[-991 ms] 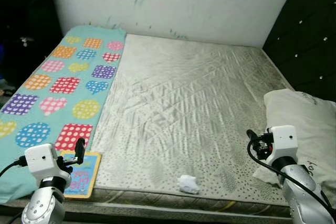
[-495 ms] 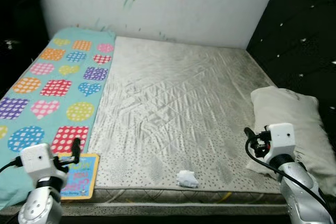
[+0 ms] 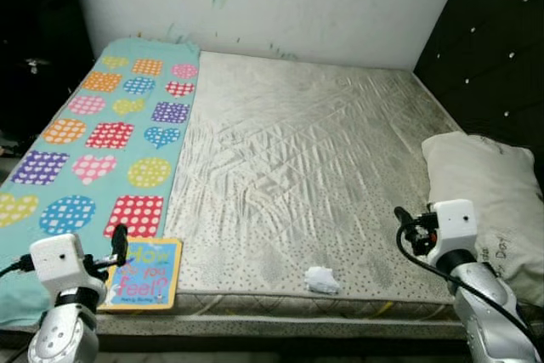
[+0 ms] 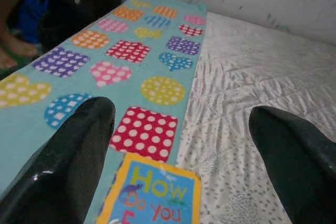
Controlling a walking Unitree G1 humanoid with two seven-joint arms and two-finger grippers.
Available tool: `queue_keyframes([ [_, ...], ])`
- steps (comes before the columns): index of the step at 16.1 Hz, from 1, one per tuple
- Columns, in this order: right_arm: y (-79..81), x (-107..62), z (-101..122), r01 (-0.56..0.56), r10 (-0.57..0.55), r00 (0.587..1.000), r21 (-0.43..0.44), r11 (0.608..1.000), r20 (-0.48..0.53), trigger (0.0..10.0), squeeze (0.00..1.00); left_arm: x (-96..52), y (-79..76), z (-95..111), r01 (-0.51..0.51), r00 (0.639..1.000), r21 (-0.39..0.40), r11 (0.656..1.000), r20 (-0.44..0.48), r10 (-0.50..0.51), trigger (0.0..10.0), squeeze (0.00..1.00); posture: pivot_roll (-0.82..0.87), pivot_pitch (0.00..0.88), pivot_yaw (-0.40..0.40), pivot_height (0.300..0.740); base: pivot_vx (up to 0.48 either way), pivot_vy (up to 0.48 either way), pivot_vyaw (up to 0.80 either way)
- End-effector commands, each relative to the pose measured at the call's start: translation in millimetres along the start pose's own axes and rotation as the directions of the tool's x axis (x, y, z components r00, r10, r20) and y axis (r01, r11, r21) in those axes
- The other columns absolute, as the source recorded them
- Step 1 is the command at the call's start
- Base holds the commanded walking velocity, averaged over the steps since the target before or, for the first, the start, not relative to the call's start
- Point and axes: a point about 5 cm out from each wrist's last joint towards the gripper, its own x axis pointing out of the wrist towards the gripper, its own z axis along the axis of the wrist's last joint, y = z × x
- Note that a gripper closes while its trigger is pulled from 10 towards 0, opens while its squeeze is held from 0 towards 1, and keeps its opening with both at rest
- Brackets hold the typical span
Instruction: Clean up the room
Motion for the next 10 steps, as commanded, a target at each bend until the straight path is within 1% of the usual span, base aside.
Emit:
queue_keyframes([
  [1, -3.9, 0.5, 2.2, 0.011, -0.011, 1.0, -0.009, 1.0, 0.004, 10.0, 0.0, 0.5, -2.8, 0.9, 0.013, 1.0, 0.001, 1.0, 0.005, -0.013, 10.0, 0.0, -0.08, 0.0, -0.08, 0.74, 0.0, 0.0, 0.0],
  [8, -3.7, 4.6, 5.7, 0.011, -0.011, 1.0, 0.011, 1.0, 0.005, 10.0, 0.0, 2.6, -0.4, 0.0, 0.011, 1.0, 0.003, 1.0, 0.002, -0.011, 10.0, 0.0, -0.08, 0.0, -0.074, 0.74, 0.0, 0.0, 0.0],
  [9, -2.9, 4.8, 5.4, 0.007, -0.007, 1.0, 0.017, 1.0, 0.003, 10.0, 0.0, 2.8, -0.4, 0.1, 0.011, 1.0, 0.004, 1.0, 0.003, -0.011, 10.0, 0.0, -0.08, 0.0, -0.074, 0.74, 0.0, 0.0, 0.0],
  [10, -0.9, 4.6, 6.3, 0.008, -0.008, 1.0, 0.045, 0.999, 0.007, 10.0, 0.0, 2.9, -0.1, 1.4, 0.014, 1.0, 0.004, 1.0, 0.006, -0.014, 10.0, 0.0, -0.08, 0.0, -0.073, 0.74, 0.0, 0.0, 0.0],
])
